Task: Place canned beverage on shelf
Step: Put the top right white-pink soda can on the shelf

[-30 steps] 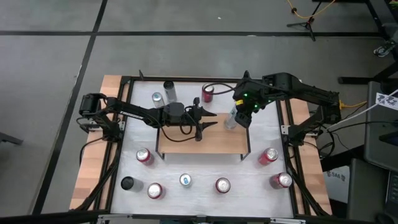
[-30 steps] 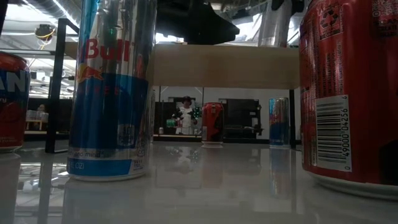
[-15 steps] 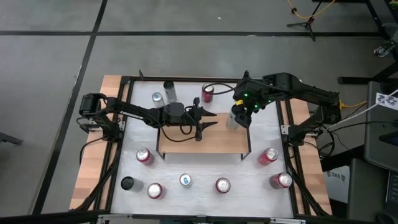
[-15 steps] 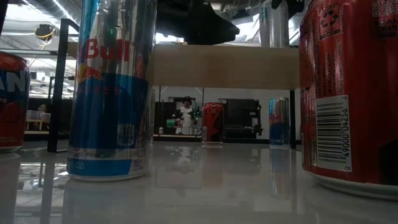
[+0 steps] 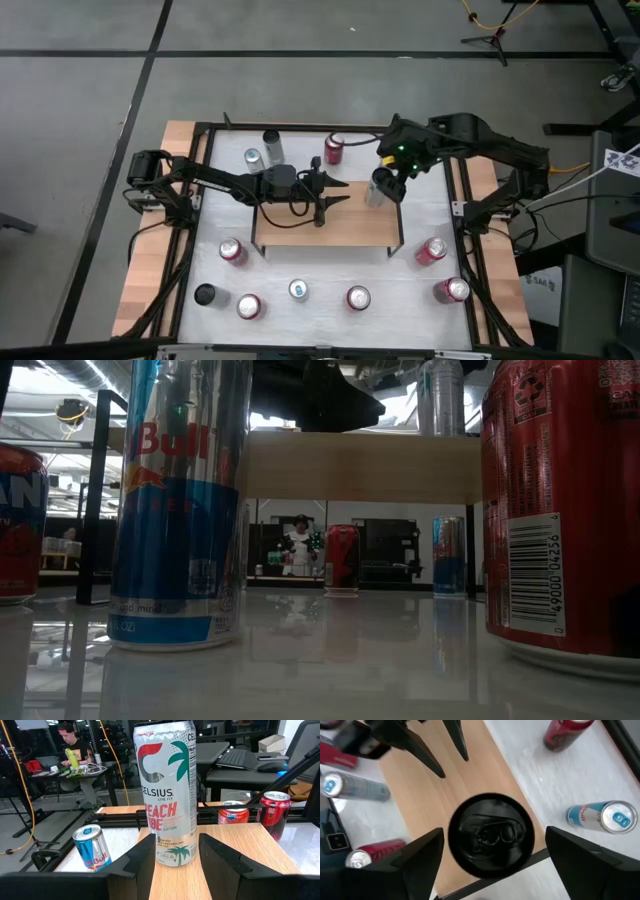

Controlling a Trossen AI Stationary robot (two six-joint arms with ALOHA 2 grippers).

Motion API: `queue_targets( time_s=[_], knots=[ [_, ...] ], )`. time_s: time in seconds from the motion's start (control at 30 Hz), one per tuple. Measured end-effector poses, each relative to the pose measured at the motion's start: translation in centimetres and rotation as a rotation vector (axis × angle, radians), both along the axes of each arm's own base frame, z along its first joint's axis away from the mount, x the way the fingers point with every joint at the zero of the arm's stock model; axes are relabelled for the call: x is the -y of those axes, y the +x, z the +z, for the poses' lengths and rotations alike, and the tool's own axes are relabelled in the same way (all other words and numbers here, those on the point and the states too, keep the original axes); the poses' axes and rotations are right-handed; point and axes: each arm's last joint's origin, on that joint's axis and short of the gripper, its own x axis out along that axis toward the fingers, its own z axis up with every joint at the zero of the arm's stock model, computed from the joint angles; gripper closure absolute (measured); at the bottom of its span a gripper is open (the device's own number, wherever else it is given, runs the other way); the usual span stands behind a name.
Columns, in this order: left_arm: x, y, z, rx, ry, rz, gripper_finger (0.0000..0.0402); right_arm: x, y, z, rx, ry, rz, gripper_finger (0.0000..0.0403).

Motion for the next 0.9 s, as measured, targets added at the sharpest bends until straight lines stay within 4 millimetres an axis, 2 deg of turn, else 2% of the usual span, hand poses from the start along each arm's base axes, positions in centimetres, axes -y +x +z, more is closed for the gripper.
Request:
queue_targets(
  time_s=[0.23, 0.53, 0.73, 0.9],
  knots=[
    [0.0, 0.0, 0.1, 0.006, 0.000, 0.000, 0.0258, -0.1, -1.2, 1.9, 0.026, -0.002, 0.001, 0.0063],
    [0.0, 0.0, 0.2, 0.017, 0.001, 0.000, 0.0258, -1.0, -4.8, 4.1, 0.096, -0.059, 0.001, 0.0063],
    [0.0, 0.0, 0.4, 0.036, 0.002, 0.000, 0.0258, -3.1, -8.2, 5.6, 0.189, -0.160, 0.024, 0.0063],
    [0.0, 0.0, 0.8, 0.078, 0.004, 0.005, 0.0258, -5.4, -8.8, 4.5, 0.172, -0.135, 0.061, 0.0063]
  ],
)
